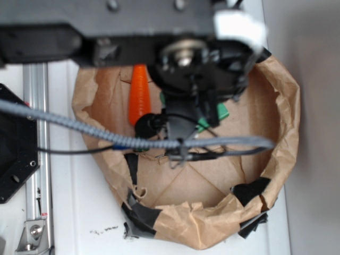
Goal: Grab the green ball.
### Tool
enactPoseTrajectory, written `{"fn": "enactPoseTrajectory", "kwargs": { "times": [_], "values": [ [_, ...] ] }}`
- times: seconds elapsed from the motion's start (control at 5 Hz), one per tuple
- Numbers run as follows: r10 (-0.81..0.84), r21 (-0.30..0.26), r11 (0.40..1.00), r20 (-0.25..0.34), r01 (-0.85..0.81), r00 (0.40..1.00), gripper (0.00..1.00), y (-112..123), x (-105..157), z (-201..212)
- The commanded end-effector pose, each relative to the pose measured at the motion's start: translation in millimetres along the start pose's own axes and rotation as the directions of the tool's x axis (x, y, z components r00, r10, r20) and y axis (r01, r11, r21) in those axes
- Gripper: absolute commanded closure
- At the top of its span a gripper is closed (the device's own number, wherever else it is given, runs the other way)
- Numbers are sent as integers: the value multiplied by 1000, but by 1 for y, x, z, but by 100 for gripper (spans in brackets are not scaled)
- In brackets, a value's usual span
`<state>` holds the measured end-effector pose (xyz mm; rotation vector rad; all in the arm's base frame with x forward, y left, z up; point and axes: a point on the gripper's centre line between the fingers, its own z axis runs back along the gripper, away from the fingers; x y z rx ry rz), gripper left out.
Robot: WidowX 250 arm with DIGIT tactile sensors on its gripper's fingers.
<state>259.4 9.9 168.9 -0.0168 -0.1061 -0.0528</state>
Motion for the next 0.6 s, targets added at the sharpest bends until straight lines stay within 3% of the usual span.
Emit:
{"fn": "enactPoseTrajectory", "kwargs": {
  "times": [0.0, 0.2, 0.4],
  "values": [
    [212, 56, 975, 18, -213, 977, 100, -17, 12, 19],
    [244, 2, 970, -13, -244, 970, 100, -14, 10, 18],
    [266, 4, 964, -14, -266, 964, 100, -12, 3, 12]
  ]
}}
